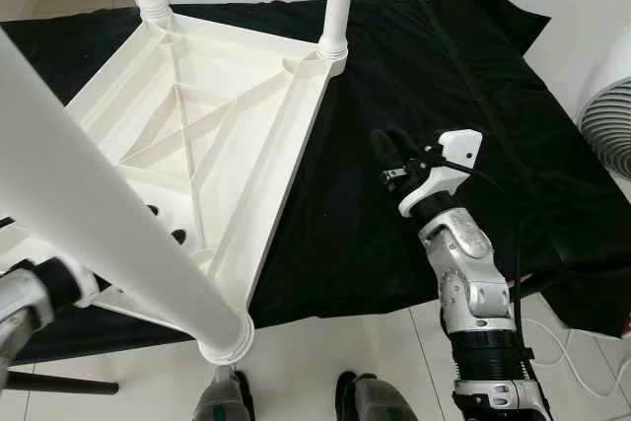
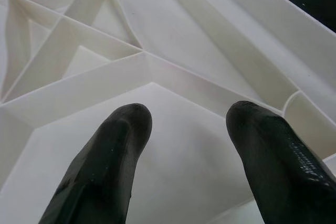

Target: Building children table

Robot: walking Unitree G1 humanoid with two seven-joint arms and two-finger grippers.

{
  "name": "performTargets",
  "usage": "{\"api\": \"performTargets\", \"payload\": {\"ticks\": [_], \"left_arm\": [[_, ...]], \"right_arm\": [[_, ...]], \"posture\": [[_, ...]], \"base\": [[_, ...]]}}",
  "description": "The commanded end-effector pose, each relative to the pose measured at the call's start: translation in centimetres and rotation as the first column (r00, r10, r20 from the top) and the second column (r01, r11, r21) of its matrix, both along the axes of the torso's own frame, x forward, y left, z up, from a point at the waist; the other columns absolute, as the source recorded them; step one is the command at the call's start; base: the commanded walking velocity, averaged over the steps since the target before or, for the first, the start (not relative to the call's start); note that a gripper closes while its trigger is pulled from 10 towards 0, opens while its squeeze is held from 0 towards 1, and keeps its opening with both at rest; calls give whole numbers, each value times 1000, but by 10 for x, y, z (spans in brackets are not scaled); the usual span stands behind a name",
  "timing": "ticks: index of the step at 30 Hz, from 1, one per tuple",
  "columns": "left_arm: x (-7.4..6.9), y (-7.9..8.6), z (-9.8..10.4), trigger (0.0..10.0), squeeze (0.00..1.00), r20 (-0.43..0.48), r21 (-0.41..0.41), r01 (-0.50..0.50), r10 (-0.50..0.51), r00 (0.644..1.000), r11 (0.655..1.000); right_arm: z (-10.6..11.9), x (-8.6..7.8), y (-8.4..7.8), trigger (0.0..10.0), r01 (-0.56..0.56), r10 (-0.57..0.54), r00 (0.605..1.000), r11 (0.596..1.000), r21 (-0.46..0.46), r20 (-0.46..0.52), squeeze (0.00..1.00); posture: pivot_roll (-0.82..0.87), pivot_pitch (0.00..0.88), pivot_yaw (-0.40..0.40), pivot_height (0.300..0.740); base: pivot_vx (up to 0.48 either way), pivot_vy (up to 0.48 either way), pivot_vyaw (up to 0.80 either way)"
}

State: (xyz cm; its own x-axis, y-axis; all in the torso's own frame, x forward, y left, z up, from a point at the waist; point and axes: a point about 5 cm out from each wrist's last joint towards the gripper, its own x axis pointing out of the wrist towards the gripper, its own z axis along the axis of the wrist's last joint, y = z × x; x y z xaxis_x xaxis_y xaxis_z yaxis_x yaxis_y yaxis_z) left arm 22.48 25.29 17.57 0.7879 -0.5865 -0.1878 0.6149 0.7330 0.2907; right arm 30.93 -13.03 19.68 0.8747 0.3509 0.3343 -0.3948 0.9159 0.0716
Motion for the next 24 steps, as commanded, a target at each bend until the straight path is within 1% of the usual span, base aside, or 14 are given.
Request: {"api": "performTargets", "payload": {"ticks": [1,3,5,6,7,13,17,19,24], "left_arm": [[-4,4,-3,10000,0,-23,22,33,-32,999,999],[-4,4,-3,10000,0,-22,25,37,-36,999,999],[-14,11,-2,10000,0,-60,4,44,-44,997,999],[-18,12,-1,10000,0,-67,9,49,-49,997,999],[-24,10,-4,10000,0,-86,23,82,-79,993,996],[-28,4,-6,10000,0,-96,29,122,-118,988,992],[-32,-1,-6,10000,0,-113,1,155,-154,982,988],[-33,-6,-7,10000,0,-117,-3,178,-177,977,984],[-35,-11,-9,10000,0,-131,-2,203,-202,971,979]], "right_arm": [[-4,-2,-3,10000,7,-7,1000,1000,14,-22,0],[-4,-3,-3,10000,7,-7,1000,1000,14,-22,0],[-5,-3,-3,10000,9,-9,999,1000,13,-31,0],[-6,-3,-2,10000,5,-5,999,1000,13,-36,0],[-7,-2,1,10000,-5,5,999,1000,10,-43,0],[-8,-2,2,10000,-12,13,999,1000,8,-44,0],[-8,-1,3,10000,-17,18,999,1000,4,-45,0],[-9,-1,3,10000,-21,21,999,1000,2,-48,0],[-9,-1,4,10000,-26,25,999,1000,-3,-47,0]], "posture": [[-9,166,42,740],[-9,166,42,740],[7,170,38,740],[11,171,36,740],[17,168,33,740],[22,165,28,740],[26,162,28,740],[31,155,26,740],[30,149,23,740]], "base": [[0,0,0],[0,0,0],[0,0,0],[0,0,0],[0,0,0],[0,0,0],[0,0,0],[0,0,0],[0,0,0]]}}
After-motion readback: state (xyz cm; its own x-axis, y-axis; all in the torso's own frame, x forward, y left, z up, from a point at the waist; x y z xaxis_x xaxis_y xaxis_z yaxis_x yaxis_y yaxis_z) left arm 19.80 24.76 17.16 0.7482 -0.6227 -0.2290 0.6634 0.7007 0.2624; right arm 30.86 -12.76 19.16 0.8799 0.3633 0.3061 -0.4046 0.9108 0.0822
